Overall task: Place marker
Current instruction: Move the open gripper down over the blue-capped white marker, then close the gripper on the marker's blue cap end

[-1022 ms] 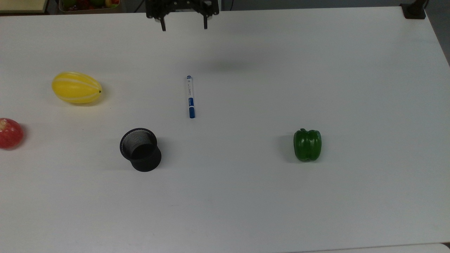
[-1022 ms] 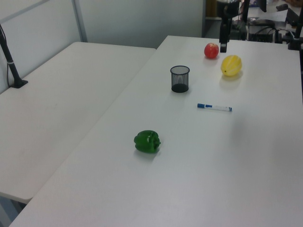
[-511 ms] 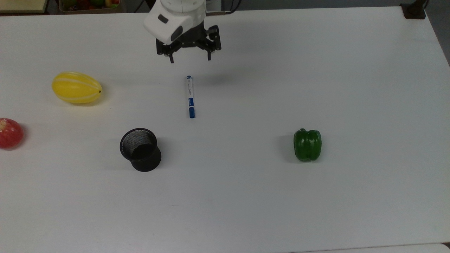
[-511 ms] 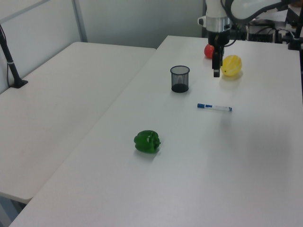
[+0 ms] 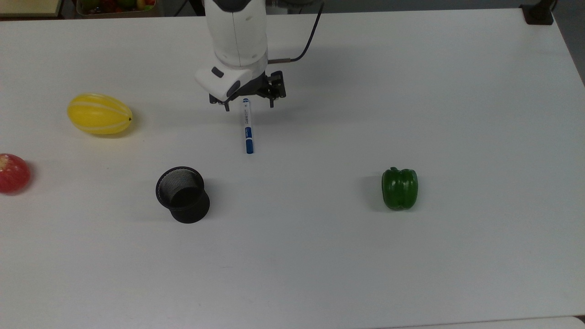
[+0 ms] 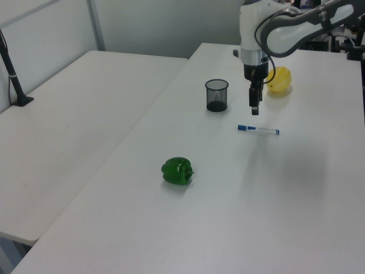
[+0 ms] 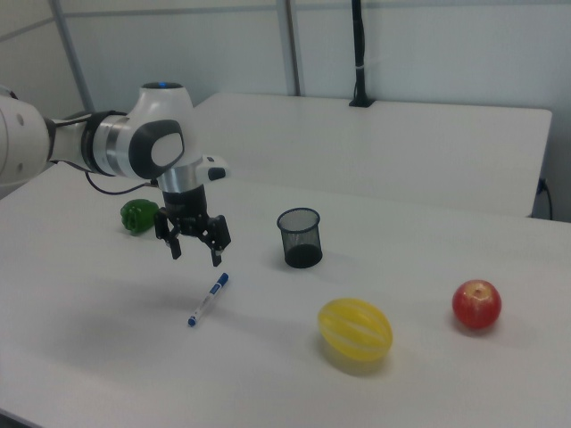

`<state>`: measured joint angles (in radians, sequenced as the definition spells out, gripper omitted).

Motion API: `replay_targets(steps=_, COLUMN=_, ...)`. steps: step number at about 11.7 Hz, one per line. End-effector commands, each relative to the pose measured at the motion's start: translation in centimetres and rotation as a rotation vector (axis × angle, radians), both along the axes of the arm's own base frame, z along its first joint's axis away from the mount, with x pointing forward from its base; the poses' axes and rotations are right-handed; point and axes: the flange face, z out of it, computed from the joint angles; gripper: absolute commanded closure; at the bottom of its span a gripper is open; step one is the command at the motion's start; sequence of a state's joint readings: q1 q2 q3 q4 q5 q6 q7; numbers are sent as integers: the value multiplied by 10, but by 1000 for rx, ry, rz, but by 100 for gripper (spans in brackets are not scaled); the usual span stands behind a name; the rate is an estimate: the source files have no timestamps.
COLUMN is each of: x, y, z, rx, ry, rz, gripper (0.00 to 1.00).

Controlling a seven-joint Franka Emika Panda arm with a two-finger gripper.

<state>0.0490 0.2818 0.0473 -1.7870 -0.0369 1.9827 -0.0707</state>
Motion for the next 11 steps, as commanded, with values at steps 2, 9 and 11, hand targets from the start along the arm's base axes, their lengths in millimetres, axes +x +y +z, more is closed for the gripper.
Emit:
replay_targets(steps=2, x=8, y=-6, z=-45, rx=-11, ry=-4, rz=17, gripper=0)
replay_targets(steps=9, x=19, y=-5, z=-76, rx=-65, ry=-57, rz=-64, gripper=24)
replay_targets(steps=11, x=19, y=-5, z=-81, rx=-70, ry=-54, rz=-60, gripper=42)
